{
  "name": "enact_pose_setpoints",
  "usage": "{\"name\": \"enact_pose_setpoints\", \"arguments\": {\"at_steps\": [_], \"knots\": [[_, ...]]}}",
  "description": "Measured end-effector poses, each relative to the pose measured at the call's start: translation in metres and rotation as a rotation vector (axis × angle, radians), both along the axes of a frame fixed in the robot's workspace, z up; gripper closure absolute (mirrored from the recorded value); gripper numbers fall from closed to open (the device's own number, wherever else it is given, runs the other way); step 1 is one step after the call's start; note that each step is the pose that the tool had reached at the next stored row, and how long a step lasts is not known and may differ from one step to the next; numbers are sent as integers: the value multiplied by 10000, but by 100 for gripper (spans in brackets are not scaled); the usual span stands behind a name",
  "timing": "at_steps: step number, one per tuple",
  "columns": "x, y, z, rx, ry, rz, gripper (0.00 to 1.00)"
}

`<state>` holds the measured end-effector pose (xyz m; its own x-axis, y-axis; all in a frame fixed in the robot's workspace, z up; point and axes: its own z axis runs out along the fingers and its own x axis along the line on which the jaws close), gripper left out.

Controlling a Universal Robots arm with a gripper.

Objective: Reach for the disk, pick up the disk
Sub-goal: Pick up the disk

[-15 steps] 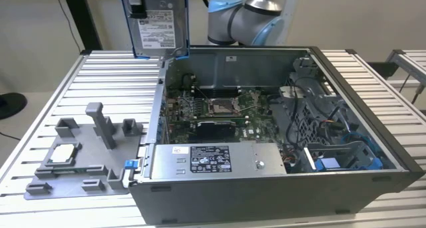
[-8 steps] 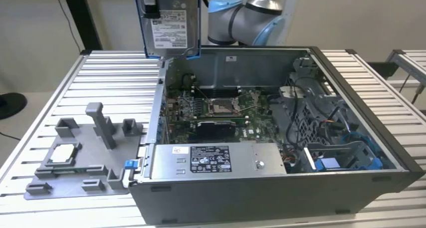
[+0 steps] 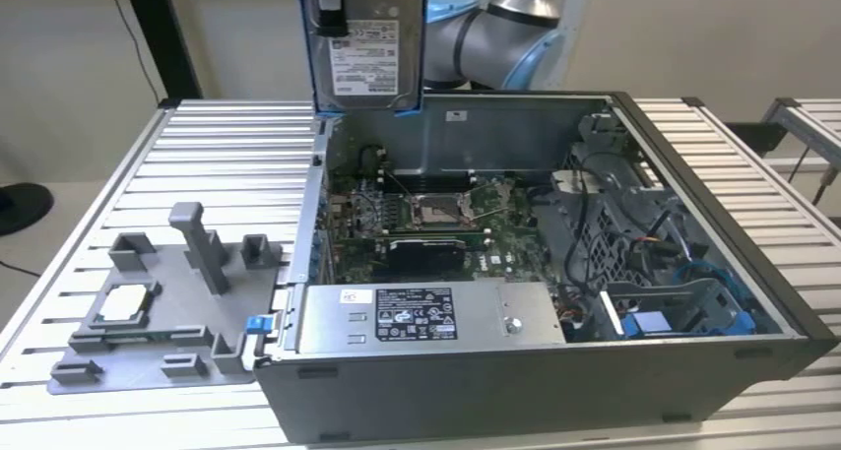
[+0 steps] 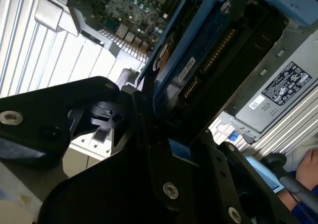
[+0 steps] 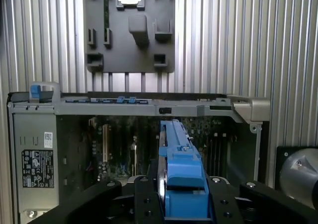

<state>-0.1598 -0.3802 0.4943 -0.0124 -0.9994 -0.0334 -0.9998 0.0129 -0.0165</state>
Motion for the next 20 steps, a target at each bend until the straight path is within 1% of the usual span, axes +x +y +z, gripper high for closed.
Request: {"name": "enact_pose_setpoints", "arguments": {"at_steps": [12, 20], "knots": [[448, 0, 0, 0, 0, 0, 100], [766, 0, 0, 0, 0, 0, 100]]}}
